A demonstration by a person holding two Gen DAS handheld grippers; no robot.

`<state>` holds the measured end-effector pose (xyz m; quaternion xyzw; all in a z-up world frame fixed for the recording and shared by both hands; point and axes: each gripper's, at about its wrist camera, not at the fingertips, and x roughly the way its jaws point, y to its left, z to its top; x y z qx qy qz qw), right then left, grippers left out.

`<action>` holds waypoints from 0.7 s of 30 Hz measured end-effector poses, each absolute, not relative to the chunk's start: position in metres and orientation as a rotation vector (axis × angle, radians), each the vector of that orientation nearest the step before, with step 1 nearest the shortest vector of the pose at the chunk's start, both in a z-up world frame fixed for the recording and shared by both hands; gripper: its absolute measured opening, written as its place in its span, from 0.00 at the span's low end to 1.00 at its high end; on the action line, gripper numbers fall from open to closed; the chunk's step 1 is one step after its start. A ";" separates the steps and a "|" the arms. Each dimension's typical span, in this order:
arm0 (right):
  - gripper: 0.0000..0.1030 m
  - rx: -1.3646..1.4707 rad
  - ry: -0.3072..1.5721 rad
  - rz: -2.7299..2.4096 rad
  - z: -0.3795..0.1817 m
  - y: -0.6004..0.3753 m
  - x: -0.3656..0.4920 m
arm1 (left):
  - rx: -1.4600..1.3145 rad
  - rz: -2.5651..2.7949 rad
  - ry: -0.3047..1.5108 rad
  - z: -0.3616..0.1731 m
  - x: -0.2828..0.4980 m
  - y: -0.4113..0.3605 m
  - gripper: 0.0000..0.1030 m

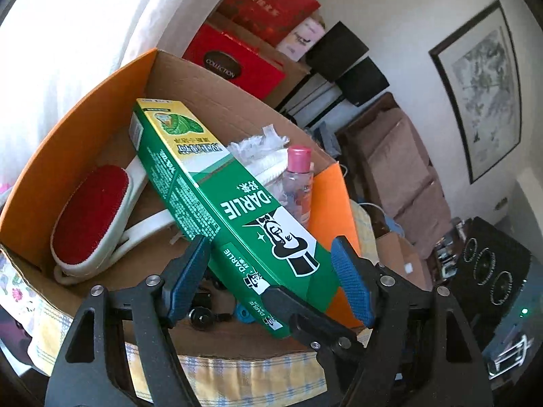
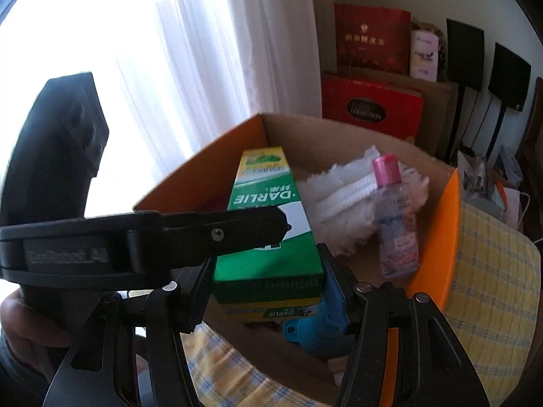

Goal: Organize objects
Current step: 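Carry the DARLIE box over the orange tray and lower it in, then open the right tool and withdraw both tools from the tray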

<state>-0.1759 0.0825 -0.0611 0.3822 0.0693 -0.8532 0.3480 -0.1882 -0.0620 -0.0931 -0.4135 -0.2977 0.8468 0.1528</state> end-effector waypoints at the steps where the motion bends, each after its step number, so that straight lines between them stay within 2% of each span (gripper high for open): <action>1: 0.57 0.999 0.182 -2.214 -0.065 0.084 -0.177 | -1.189 2.437 -0.845 -0.094 -0.188 -0.062 0.69; 4: 0.57 1.029 0.191 -2.218 -0.075 0.085 -0.181 | -1.201 2.456 -0.816 -0.092 -0.183 -0.064 0.70; 10: 0.57 1.069 0.177 -2.218 -0.083 0.084 -0.188 | -1.221 2.515 -0.729 -0.081 -0.173 -0.065 0.84; 11: 0.60 1.068 0.175 -2.225 -0.083 0.084 -0.187 | -1.220 2.528 -0.710 -0.079 -0.170 -0.065 0.84; 12: 0.67 1.069 0.175 -2.229 -0.083 0.084 -0.187 | -1.221 2.535 -0.697 -0.077 -0.168 -0.065 0.85; 17: 0.80 1.033 0.158 -2.275 -0.068 0.095 -0.173 | -1.238 2.556 -0.657 -0.070 -0.157 -0.071 0.88; 21: 0.83 0.991 0.188 -2.326 -0.052 0.107 -0.155 | -1.235 2.601 -0.595 -0.063 -0.146 -0.075 0.91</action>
